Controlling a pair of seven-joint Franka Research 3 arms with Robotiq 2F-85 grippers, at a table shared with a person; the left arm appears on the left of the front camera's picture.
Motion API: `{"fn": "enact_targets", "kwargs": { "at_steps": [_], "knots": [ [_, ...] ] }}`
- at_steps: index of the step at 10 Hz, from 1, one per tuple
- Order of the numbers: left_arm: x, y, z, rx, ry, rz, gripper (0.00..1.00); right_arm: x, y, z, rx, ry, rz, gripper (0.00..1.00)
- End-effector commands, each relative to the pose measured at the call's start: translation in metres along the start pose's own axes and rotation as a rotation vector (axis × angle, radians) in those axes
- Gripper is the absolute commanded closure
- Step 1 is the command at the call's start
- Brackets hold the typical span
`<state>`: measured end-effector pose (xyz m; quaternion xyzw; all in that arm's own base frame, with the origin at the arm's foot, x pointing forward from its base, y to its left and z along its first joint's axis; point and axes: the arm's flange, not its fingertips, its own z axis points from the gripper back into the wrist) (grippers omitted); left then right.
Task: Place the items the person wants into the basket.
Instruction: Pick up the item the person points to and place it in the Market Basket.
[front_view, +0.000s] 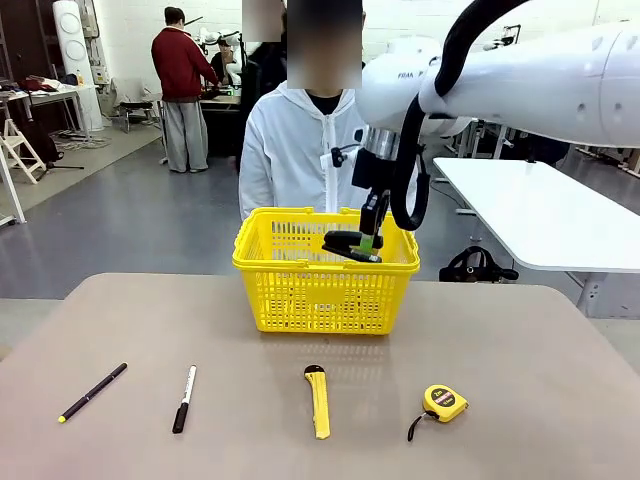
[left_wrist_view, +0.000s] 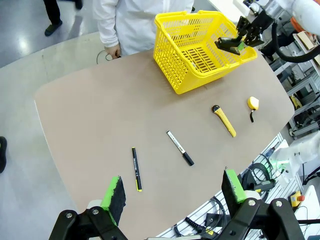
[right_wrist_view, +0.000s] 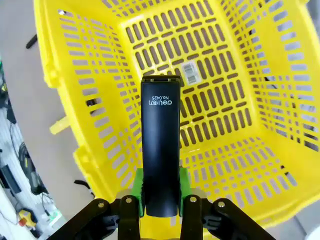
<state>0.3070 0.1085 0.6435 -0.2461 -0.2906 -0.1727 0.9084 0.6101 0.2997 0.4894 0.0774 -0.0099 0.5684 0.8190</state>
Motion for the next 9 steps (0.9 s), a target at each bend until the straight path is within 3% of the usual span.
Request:
{"fn": "enact_targets", "kwargs": {
  "at_steps": [1, 5, 6, 7, 8, 9],
  "knots": [
    [0.0, 0.0, 0.001, -0.009, -0.002, -0.002, 0.0, 0.008, -0.006, 0.002, 0.053, -0.031, 0.026, 0.76],
    [0.0, 0.0, 0.001, -0.009, -0.002, -0.002, 0.0, 0.01, -0.012, -0.01, 0.073, -0.043, 0.029, 0.76],
    [0.0, 0.0, 0.001, -0.009, -0.002, -0.002, 0.0, 0.011, -0.012, -0.01, 0.073, -0.046, 0.03, 0.09],
    [0.0, 0.0, 0.001, -0.009, -0.002, -0.002, 0.0, 0.013, -0.012, -0.011, 0.071, -0.05, 0.029, 0.09],
    [0.0, 0.0, 0.001, -0.009, -0.002, -0.002, 0.0, 0.014, -0.012, -0.011, 0.072, -0.051, 0.032, 0.0],
    [0.0, 0.0, 0.001, -0.009, -0.002, -0.002, 0.0, 0.013, -0.011, -0.01, 0.075, -0.049, 0.032, 0.07]
  ]
}}
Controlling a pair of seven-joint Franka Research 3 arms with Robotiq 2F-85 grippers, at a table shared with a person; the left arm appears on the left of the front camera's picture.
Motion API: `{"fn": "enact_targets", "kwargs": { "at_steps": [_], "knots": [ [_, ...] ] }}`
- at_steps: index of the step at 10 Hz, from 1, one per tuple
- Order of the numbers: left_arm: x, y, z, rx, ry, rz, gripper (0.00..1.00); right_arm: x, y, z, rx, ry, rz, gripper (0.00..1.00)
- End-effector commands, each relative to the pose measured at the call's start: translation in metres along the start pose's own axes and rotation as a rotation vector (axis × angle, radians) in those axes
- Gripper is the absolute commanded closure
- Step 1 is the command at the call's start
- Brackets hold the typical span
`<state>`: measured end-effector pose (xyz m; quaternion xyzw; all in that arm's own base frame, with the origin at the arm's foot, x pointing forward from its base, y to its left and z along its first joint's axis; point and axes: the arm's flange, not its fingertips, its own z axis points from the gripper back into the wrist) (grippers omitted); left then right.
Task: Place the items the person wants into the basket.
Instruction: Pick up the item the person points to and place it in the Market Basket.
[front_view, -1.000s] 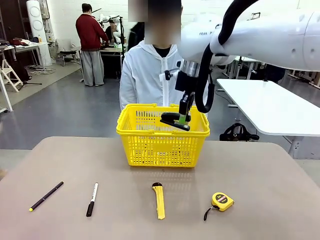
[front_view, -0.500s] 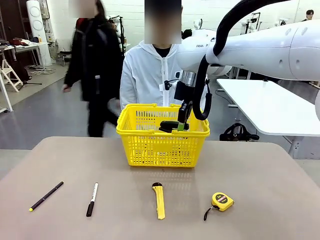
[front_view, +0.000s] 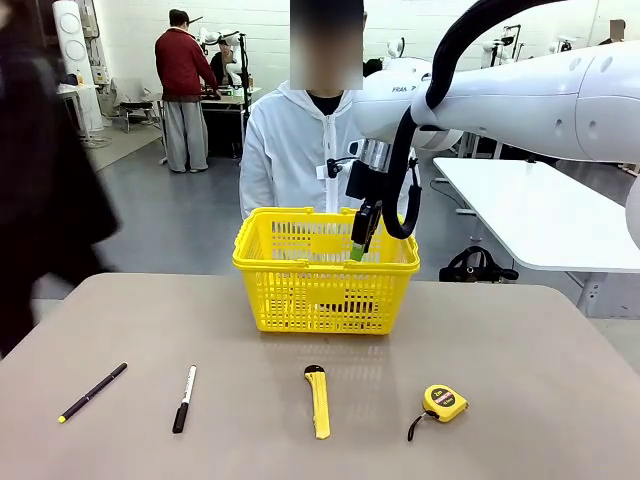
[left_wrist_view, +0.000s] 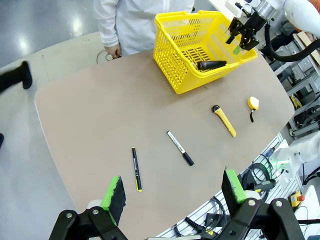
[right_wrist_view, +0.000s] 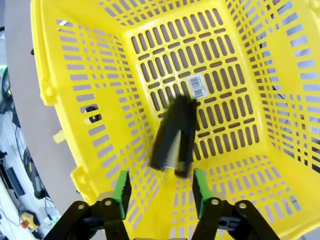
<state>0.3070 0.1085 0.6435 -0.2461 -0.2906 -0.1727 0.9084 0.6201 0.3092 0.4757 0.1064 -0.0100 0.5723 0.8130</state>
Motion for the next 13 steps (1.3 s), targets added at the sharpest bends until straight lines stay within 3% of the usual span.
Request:
{"fn": "enact_targets", "kwargs": {
  "at_steps": [1, 7, 9, 11, 13],
  "knots": [
    [0.0, 0.0, 0.001, -0.009, -0.002, -0.002, 0.0, 0.002, -0.003, 0.005, 0.027, -0.017, 0.018, 0.0],
    [0.0, 0.0, 0.001, -0.009, -0.002, -0.002, 0.0, 0.007, 0.003, 0.011, 0.018, -0.027, 0.031, 0.0],
    [0.0, 0.0, 0.001, -0.009, -0.002, -0.002, 0.0, -0.01, 0.033, 0.065, -0.056, -0.069, 0.014, 0.0],
    [0.0, 0.0, 0.001, -0.009, -0.002, -0.002, 0.0, -0.095, 0.084, 0.158, -0.185, -0.131, -0.089, 0.0],
    [0.0, 0.0, 0.001, -0.009, -0.002, -0.002, 0.0, -0.231, 0.135, 0.22, -0.289, -0.168, -0.223, 0.0]
  ]
}}
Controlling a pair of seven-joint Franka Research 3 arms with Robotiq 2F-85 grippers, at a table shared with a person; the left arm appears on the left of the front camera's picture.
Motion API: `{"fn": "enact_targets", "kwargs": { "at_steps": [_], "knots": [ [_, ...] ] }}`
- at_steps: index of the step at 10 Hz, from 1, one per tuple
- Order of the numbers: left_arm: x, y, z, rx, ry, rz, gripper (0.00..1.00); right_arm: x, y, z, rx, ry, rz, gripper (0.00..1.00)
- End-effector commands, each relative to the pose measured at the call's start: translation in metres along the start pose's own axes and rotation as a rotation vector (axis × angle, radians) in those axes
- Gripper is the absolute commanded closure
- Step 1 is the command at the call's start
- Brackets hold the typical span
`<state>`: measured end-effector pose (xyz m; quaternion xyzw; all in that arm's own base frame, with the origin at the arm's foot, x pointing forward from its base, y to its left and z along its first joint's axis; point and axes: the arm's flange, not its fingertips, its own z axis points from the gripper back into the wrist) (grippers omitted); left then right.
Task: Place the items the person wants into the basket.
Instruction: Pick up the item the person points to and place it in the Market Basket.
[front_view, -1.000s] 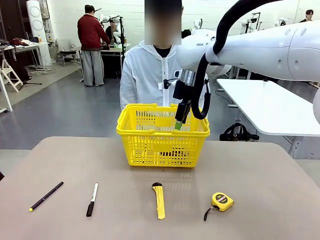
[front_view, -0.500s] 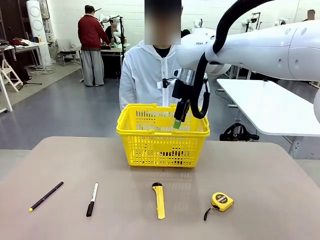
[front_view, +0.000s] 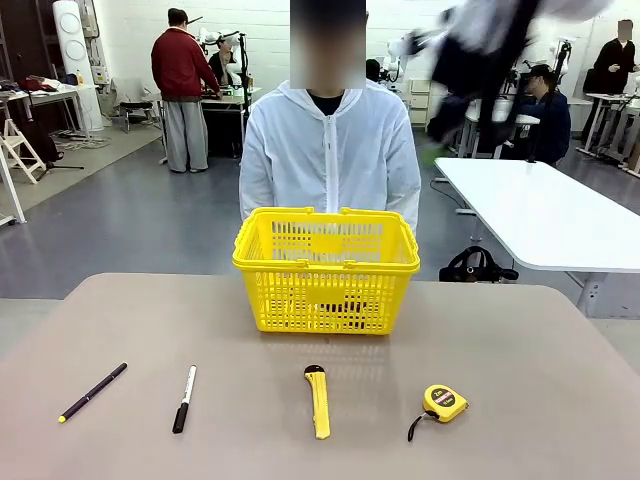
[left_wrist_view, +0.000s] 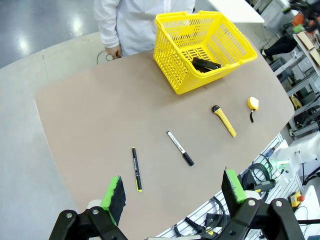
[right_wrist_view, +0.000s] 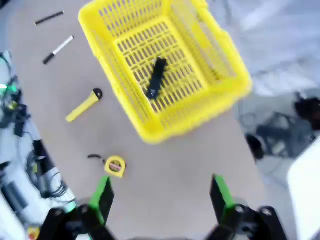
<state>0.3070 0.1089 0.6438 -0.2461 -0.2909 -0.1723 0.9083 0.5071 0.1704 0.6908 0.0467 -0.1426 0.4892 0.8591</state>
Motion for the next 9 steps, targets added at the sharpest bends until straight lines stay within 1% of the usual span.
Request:
{"fn": "enact_targets", "kwargs": {
  "at_steps": [1, 2, 3, 4, 6, 7, 9],
  "knots": [
    [0.0, 0.0, 0.001, -0.009, -0.001, -0.003, 0.0, -0.156, 0.031, 0.051, -0.075, 0.007, -0.147, 0.0],
    [0.0, 0.0, 0.001, -0.009, -0.001, -0.003, 0.0, -0.206, 0.044, 0.069, -0.103, -0.004, -0.218, 0.0],
    [0.0, 0.0, 0.001, -0.009, -0.001, -0.003, 0.0, -0.25, 0.059, 0.083, -0.125, -0.066, -0.253, 0.0],
    [0.0, 0.0, 0.001, -0.009, -0.001, -0.003, 0.0, -0.279, 0.069, 0.094, -0.131, -0.128, -0.266, 0.0],
    [0.0, 0.0, 0.001, -0.009, -0.001, -0.003, 0.0, -0.326, 0.078, 0.117, -0.089, -0.265, -0.286, 0.0],
    [0.0, 0.0, 0.001, -0.009, -0.001, -0.003, 0.0, -0.345, 0.074, 0.119, -0.054, -0.329, -0.296, 0.0],
    [0.0, 0.0, 0.001, -0.009, -0.001, -0.003, 0.0, -0.366, 0.058, 0.112, -0.03, -0.394, -0.329, 0.0]
  ]
}}
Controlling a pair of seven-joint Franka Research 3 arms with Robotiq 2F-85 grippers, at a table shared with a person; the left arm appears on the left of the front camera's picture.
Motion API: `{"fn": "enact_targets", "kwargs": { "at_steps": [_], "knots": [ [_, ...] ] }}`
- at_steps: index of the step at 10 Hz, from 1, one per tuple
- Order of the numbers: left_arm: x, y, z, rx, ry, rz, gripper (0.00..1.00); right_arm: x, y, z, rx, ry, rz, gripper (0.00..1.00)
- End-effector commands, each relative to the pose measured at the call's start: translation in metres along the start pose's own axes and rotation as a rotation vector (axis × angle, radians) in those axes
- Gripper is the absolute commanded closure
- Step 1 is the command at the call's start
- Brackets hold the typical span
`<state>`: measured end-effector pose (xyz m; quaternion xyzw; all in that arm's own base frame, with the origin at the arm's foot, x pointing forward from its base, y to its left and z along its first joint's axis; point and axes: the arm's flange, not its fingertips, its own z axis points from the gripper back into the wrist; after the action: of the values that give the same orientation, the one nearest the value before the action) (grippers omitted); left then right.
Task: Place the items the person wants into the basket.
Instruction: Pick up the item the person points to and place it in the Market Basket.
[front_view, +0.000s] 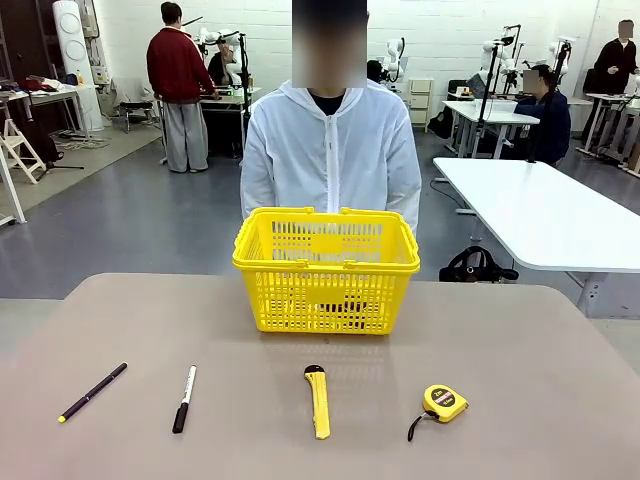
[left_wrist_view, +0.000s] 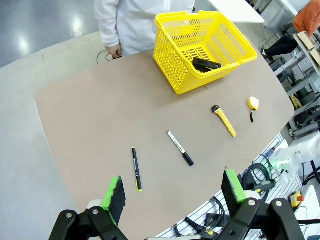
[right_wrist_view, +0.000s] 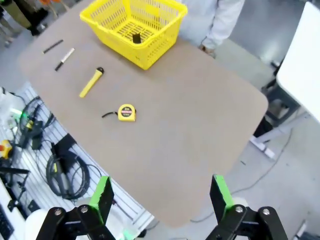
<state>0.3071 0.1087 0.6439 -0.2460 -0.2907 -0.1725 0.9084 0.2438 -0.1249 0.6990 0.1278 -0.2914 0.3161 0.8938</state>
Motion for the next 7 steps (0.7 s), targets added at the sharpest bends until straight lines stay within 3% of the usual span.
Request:
{"fn": "enact_targets", "kwargs": {
  "at_steps": [1, 5, 7],
  "knots": [
    [0.0, 0.0, 0.001, -0.009, -0.001, -0.002, 0.0, -0.002, -0.02, -0.017, 0.063, -0.061, -0.007, 0.0],
    [0.0, 0.0, 0.001, -0.009, -0.001, -0.002, 0.0, -0.004, -0.034, -0.022, 0.089, -0.089, -0.028, 0.0],
    [0.0, 0.0, 0.001, -0.009, -0.001, -0.002, 0.0, -0.007, -0.033, -0.02, 0.078, -0.057, -0.05, 0.0]
  ]
}}
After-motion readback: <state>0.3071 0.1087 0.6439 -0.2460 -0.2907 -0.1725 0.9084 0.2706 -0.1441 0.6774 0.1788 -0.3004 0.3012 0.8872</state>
